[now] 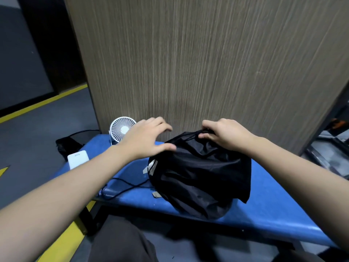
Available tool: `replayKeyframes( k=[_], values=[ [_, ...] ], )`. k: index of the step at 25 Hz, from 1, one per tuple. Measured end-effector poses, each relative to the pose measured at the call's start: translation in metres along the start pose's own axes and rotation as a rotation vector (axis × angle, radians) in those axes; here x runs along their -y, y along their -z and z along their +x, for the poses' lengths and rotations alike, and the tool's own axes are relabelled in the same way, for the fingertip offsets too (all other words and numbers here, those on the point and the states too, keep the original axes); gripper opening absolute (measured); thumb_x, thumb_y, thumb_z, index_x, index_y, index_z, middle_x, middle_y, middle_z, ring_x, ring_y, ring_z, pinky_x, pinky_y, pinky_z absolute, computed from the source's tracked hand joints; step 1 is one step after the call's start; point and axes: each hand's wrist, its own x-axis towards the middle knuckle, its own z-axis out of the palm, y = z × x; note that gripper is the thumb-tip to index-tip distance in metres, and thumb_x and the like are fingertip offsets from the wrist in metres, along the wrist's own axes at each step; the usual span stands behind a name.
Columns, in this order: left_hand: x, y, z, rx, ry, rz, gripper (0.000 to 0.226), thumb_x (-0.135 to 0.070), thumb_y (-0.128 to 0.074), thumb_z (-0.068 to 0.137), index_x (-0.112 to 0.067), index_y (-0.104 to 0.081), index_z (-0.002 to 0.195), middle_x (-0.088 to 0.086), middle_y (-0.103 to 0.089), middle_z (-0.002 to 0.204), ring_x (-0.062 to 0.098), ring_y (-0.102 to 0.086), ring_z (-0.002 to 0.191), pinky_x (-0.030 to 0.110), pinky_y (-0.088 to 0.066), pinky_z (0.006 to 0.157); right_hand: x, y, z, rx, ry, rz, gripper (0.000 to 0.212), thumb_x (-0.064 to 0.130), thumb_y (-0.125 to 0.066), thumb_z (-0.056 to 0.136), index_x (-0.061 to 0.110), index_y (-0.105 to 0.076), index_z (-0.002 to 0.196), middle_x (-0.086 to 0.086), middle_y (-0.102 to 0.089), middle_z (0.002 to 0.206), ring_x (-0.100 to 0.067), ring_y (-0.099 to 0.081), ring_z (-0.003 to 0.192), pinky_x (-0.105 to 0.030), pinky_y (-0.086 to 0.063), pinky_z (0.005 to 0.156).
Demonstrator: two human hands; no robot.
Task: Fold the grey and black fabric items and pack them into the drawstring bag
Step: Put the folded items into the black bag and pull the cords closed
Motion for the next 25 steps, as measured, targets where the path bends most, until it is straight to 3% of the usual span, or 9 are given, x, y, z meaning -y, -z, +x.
replayKeyframes(
  k=[5, 10, 13, 16, 19, 23, 25],
  values=[
    [-0.053, 0.012, 0.046, -0.057, -0.034, -0.034, 0.056, -0.076, -0.047, 0.081, -0.032, -0.070, 0.107, -0.012, -0.059, 0.100, 0.011, -0.053, 0.095, 0.025, -0.032, 0.073, 0.005, 0.000, 0.000, -0.011, 0.015, 0.002, 0.040, 0.058, -0.047, 0.096, 0.020, -0.054, 0.108, -0.012, -0.069, 0.088, -0.038, -0.064, 0.087, -0.039, -0.046, 0.069],
    [-0.060, 0.006, 0.050, -0.030, -0.026, -0.050, 0.029, -0.053, -0.062, 0.089, -0.028, -0.071, 0.101, -0.009, -0.063, 0.098, 0.014, -0.059, 0.100, 0.032, -0.046, 0.074, 0.004, -0.001, -0.003, -0.017, 0.023, -0.003, 0.040, 0.058, -0.047, 0.097, 0.020, -0.053, 0.107, -0.011, -0.070, 0.091, -0.037, -0.065, 0.089, -0.035, -0.038, 0.066],
    [-0.056, 0.005, 0.050, -0.032, -0.001, -0.087, 0.021, -0.045, -0.064, 0.091, -0.026, -0.071, 0.096, -0.008, -0.064, 0.098, 0.013, -0.059, 0.101, 0.030, -0.041, 0.071, 0.007, -0.001, -0.005, 0.018, 0.025, -0.015, 0.044, 0.061, -0.046, 0.096, 0.019, -0.052, 0.110, -0.012, -0.069, 0.093, -0.036, -0.064, 0.091, -0.035, -0.037, 0.067],
    [-0.052, 0.008, 0.048, -0.058, -0.004, -0.093, 0.017, -0.038, -0.066, 0.090, -0.022, -0.067, 0.089, -0.007, -0.062, 0.093, 0.014, -0.058, 0.095, 0.028, -0.033, 0.065, 0.009, 0.003, -0.007, 0.068, 0.039, 0.005, 0.049, 0.065, -0.039, 0.095, 0.018, -0.047, 0.107, -0.008, -0.062, 0.084, -0.033, -0.060, 0.084, -0.036, -0.036, 0.068],
    [-0.049, 0.014, 0.046, -0.096, -0.077, -0.021, 0.015, -0.033, -0.064, 0.091, -0.019, -0.063, 0.085, -0.004, -0.059, 0.087, 0.020, -0.059, 0.086, 0.027, -0.031, 0.059, 0.009, 0.007, -0.007, 0.078, 0.046, 0.008, 0.035, 0.055, -0.033, 0.102, 0.021, -0.039, 0.098, -0.003, -0.052, 0.075, -0.033, -0.056, 0.079, -0.036, -0.033, 0.066],
    [-0.041, 0.023, 0.043, -0.124, -0.189, 0.118, 0.025, -0.036, -0.050, 0.091, -0.017, -0.059, 0.078, -0.002, -0.057, 0.079, 0.024, -0.058, 0.073, 0.026, -0.028, 0.050, 0.008, 0.011, -0.007, 0.096, 0.033, -0.008, 0.031, 0.050, -0.036, 0.104, 0.021, -0.033, 0.092, -0.003, -0.050, 0.076, -0.029, -0.047, 0.073, -0.037, -0.033, 0.065],
    [-0.033, 0.026, 0.042, -0.121, -0.191, 0.150, 0.020, -0.031, -0.059, 0.091, -0.017, -0.058, 0.076, -0.002, -0.056, 0.078, 0.023, -0.057, 0.073, 0.024, -0.024, 0.049, 0.006, 0.014, -0.004, 0.120, 0.007, 0.023, 0.030, 0.048, -0.039, 0.104, 0.022, -0.035, 0.090, -0.003, -0.052, 0.079, -0.027, -0.046, 0.075, -0.036, -0.033, 0.066]
  ],
)
